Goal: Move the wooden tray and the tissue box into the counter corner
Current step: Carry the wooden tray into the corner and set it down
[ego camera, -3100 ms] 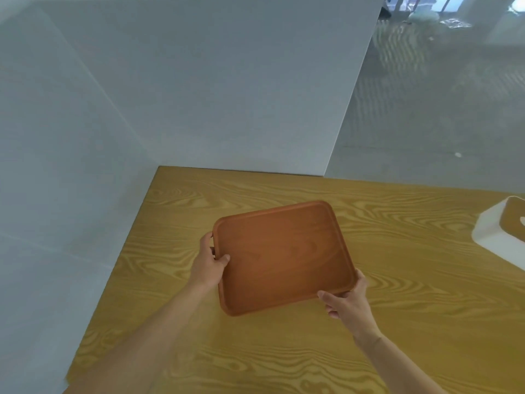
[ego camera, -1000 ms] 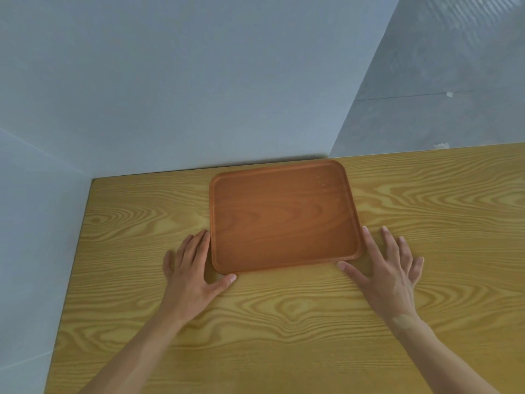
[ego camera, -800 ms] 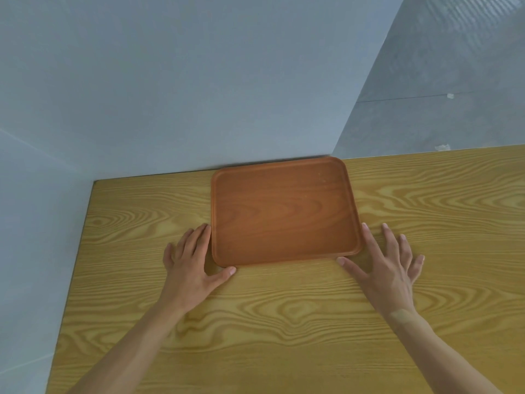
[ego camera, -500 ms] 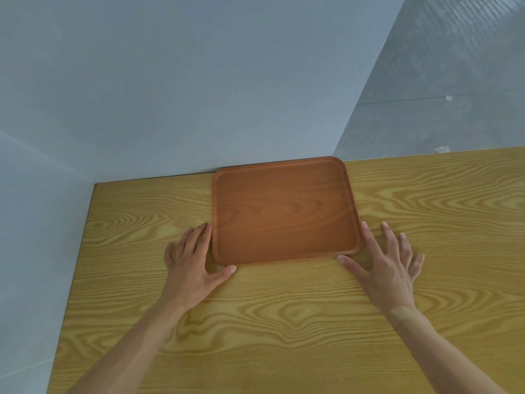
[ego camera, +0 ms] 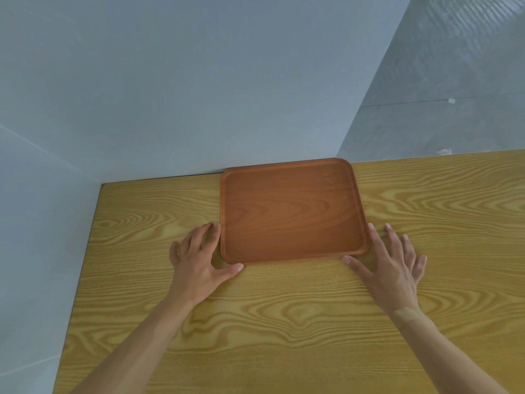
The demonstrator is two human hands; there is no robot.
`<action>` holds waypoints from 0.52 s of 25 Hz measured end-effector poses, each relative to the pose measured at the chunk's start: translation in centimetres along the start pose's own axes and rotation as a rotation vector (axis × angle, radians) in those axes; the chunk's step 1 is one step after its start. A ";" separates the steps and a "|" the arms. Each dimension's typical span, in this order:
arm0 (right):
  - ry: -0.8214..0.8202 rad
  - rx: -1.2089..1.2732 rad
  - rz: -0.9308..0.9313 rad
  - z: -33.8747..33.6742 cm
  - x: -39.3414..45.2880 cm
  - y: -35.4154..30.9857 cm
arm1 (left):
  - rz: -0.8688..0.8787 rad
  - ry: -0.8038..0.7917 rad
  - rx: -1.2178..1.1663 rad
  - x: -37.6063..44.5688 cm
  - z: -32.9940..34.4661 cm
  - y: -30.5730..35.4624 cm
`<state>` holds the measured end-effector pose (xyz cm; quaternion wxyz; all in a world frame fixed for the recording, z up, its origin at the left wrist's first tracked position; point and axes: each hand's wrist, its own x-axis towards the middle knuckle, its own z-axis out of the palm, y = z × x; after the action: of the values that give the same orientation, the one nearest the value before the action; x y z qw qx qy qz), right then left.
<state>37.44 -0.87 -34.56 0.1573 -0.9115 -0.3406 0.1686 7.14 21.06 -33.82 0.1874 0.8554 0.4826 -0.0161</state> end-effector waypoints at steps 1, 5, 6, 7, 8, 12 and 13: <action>-0.003 -0.001 0.001 0.0 0.0 0.1 | -0.002 -0.003 0.000 0.0 0.0 0.1; -0.012 -0.015 0.005 -0.2 0.1 0.0 | 0.009 -0.004 0.006 -0.2 0.3 -0.2; -0.015 -0.020 0.006 -0.1 0.1 -0.1 | 0.008 -0.001 0.005 -0.1 0.4 -0.4; -0.018 -0.026 0.008 -0.1 0.2 -0.1 | 0.007 0.000 0.002 -0.1 0.4 -0.5; -0.022 -0.032 0.013 -0.1 0.2 -0.2 | 0.007 0.001 0.000 0.0 0.4 -0.6; -0.040 -0.057 0.017 0.1 0.1 -0.3 | -0.008 0.002 -0.025 0.0 0.6 -0.9; -0.045 -0.066 0.015 0.1 0.1 -0.4 | -0.013 0.001 -0.033 0.0 0.6 -1.1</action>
<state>37.24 -0.53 -34.55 0.1180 -0.9148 -0.3426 0.1786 6.32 21.33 -34.74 0.2013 0.8489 0.4887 -0.0089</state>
